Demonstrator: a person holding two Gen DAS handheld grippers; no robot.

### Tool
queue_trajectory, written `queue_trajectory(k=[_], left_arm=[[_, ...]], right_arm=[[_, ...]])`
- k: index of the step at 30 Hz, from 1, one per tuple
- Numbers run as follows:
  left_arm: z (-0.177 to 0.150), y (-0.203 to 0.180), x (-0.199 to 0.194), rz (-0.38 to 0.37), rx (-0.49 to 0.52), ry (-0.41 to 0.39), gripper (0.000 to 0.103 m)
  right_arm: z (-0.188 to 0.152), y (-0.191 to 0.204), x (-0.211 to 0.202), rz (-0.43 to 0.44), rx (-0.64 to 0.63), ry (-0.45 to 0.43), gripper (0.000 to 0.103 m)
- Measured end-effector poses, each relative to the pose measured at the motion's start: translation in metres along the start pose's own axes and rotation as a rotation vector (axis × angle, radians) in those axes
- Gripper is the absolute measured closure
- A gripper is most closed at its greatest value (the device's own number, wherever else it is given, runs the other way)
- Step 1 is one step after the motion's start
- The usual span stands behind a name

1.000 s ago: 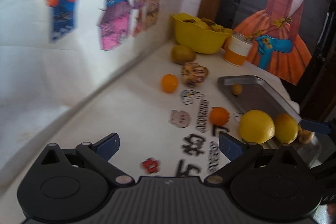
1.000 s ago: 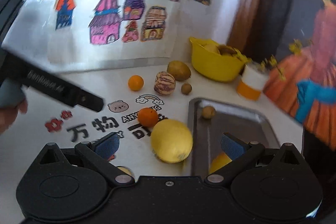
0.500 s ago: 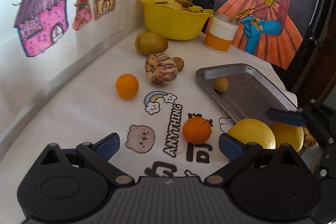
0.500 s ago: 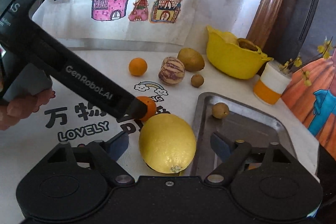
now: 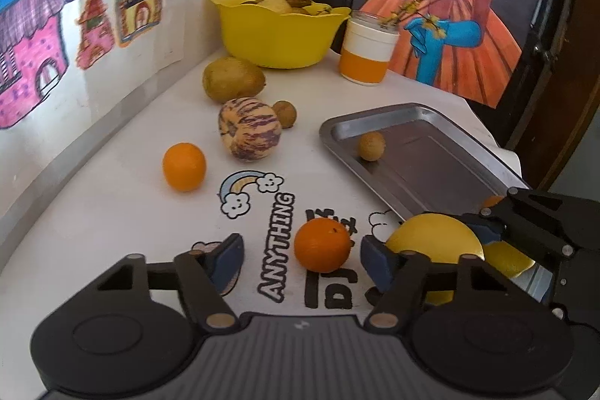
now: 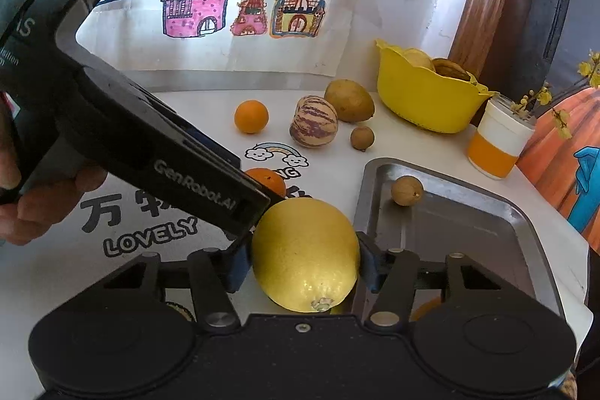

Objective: Organize fruits
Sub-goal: 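Grasp the mandarin orange with the left tool while the right tool grasps the lemon, then lower the orange into the tray and open the left tool while the right tool releases the lemon there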

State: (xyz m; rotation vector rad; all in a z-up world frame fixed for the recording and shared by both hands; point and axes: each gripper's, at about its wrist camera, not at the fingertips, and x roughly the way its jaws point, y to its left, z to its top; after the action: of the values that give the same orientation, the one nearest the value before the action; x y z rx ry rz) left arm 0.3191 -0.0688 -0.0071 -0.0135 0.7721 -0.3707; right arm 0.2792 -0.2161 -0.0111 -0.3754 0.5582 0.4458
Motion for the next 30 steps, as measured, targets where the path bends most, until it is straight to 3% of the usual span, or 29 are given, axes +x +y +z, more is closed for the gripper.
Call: queue_trajectory(k=[5,6,7,13,19,25,30], left_arm=[[0.001,-0.009,0.003,-0.009,0.038,0.005,0.056],[0.001,-0.011,0.004,-0.009,0.047,0.006,0.066],[0.001,-0.012,0.004,-0.005,0.054,0.006,0.067],[0.004,-0.012,0.004,-0.006,0.015,0.016,0.068],[0.014,-0.012,-0.001,0.019,-0.016,-0.024,0.068],[0.031,-0.022,-0.002,0.027,-0.051,-0.088,0.068],[0.039,-0.041,0.009,-0.010,-0.044,-0.103,0.068]], right_arm=[[0.000,-0.001,0.000,0.002,0.008,-0.005,0.046],[0.000,-0.001,0.000,0.005,0.013,-0.006,0.046],[0.000,-0.002,-0.001,0.007,0.019,-0.008,0.046],[0.000,-0.008,-0.008,0.011,0.078,-0.056,0.046],[0.007,-0.027,-0.025,-0.043,0.127,-0.139,0.046],[0.001,-0.065,-0.045,-0.193,0.199,-0.199,0.046],[-0.016,-0.079,-0.047,-0.318,0.227,-0.195,0.046]])
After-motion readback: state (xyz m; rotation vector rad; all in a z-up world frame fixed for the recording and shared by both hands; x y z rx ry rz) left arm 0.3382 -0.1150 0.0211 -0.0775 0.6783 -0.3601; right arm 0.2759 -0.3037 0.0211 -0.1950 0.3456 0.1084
